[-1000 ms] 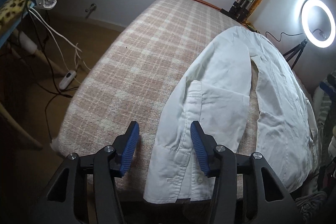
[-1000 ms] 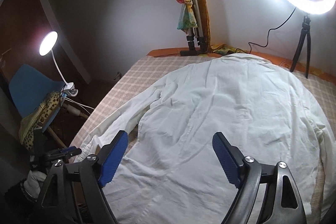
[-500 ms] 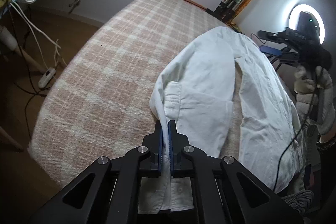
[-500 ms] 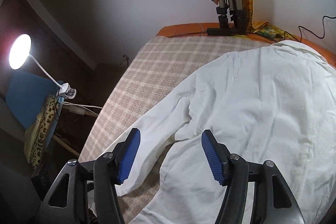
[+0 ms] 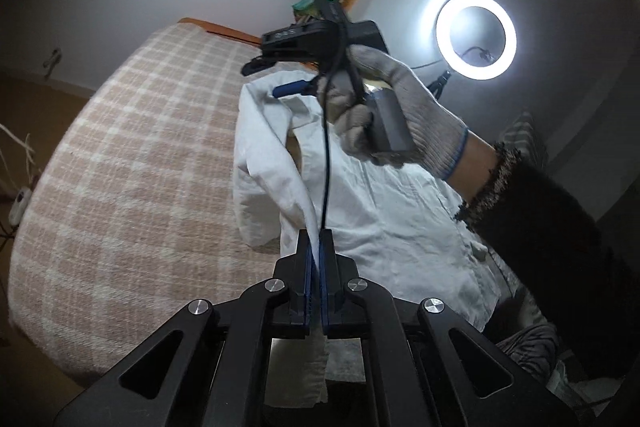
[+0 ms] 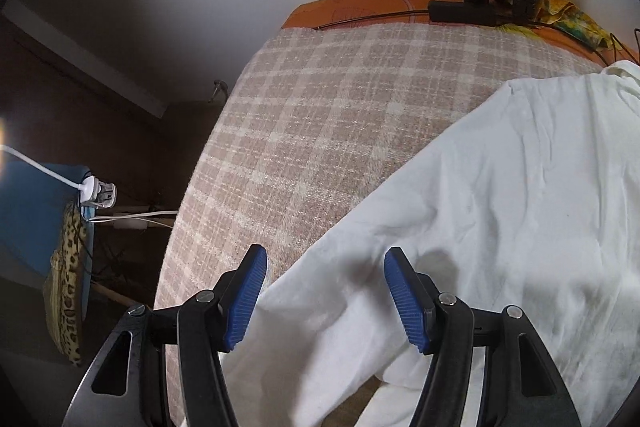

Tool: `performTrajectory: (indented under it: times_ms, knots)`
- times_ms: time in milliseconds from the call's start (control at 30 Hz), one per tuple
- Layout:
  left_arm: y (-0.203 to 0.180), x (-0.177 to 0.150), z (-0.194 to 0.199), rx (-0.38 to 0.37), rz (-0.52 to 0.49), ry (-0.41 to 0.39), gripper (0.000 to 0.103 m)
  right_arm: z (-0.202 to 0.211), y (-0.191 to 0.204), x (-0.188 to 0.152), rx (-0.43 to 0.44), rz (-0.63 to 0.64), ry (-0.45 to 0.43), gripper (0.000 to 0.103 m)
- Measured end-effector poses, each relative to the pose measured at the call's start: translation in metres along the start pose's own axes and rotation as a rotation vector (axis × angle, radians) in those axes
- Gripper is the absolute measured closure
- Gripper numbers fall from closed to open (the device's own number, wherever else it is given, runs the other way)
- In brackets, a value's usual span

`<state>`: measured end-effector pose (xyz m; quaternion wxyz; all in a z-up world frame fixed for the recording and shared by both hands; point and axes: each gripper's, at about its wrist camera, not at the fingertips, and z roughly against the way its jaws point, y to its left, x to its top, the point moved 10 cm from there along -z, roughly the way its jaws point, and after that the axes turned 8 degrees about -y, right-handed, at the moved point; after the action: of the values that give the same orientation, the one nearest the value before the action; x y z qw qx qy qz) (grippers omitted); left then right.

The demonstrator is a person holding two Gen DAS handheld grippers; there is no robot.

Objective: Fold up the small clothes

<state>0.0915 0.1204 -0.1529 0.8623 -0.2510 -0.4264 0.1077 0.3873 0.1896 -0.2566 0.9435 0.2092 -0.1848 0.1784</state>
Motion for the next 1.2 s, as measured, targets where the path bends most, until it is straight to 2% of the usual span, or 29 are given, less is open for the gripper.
performTrajectory:
  times_ms: [133,167,200,300,367,567,733,767,833,867,900,933,1033,1100,1133,1167,1200]
  knots:
    - [-0.018,-0.016,-0.008,-0.015,-0.068,0.051,0.102,-0.014,-0.004,-0.003,-0.05,0.018,0.051,0.04]
    - [-0.021,-0.019,-0.009,-0.011,-0.089,0.056,0.102,-0.015,-0.006,-0.004,-0.067,0.028,0.057,0.047]
    - [-0.025,-0.02,-0.009,-0.008,-0.112,0.059,0.102,-0.016,-0.007,-0.006,-0.078,0.037,0.062,0.066]
    - [-0.034,-0.023,-0.006,-0.007,-0.158,0.064,0.102,-0.009,-0.018,-0.008,-0.093,0.046,0.069,0.09]
    - [-0.041,-0.024,-0.007,-0.008,-0.188,0.071,0.102,0.006,-0.026,-0.005,-0.081,0.035,0.044,0.099]
    - [-0.066,-0.039,-0.022,-0.016,-0.299,0.12,0.102,0.057,-0.053,0.007,-0.069,0.014,-0.048,0.103]
    - [-0.083,-0.056,-0.034,-0.038,-0.34,0.165,0.102,0.081,-0.08,-0.001,-0.058,-0.015,-0.093,0.103]
    - [-0.086,-0.059,-0.035,-0.043,-0.347,0.168,0.102,0.083,-0.083,-0.001,-0.041,-0.032,-0.105,0.102]
    - [-0.092,-0.061,-0.036,-0.052,-0.358,0.168,0.102,0.088,-0.088,-0.003,-0.022,-0.049,-0.125,0.086]
    - [-0.094,-0.061,-0.036,-0.055,-0.362,0.165,0.102,0.088,-0.088,-0.004,-0.005,-0.051,-0.114,0.055]
    - [-0.095,-0.061,-0.036,-0.057,-0.362,0.16,0.102,0.087,-0.087,-0.007,0.027,-0.055,-0.103,0.032]
    - [-0.095,-0.06,-0.035,-0.058,-0.36,0.158,0.102,0.085,-0.084,-0.009,0.037,-0.05,-0.102,0.03]
    - [-0.095,-0.06,-0.036,-0.054,-0.353,0.152,0.102,0.067,-0.081,-0.014,0.007,-0.02,-0.087,0.04]
    - [-0.095,-0.06,-0.036,-0.053,-0.351,0.151,0.102,0.055,-0.083,-0.021,0.014,-0.042,-0.061,0.074]
    - [-0.095,-0.06,-0.036,-0.05,-0.357,0.15,0.102,0.048,-0.084,-0.024,0.022,-0.059,-0.043,0.08]
    - [-0.096,-0.061,-0.037,-0.048,-0.363,0.15,0.102,0.044,-0.085,-0.026,0.014,-0.067,-0.042,0.095]
    - [-0.096,-0.063,-0.037,-0.051,-0.369,0.153,0.102,0.043,-0.086,-0.028,0.001,-0.056,-0.048,0.101]
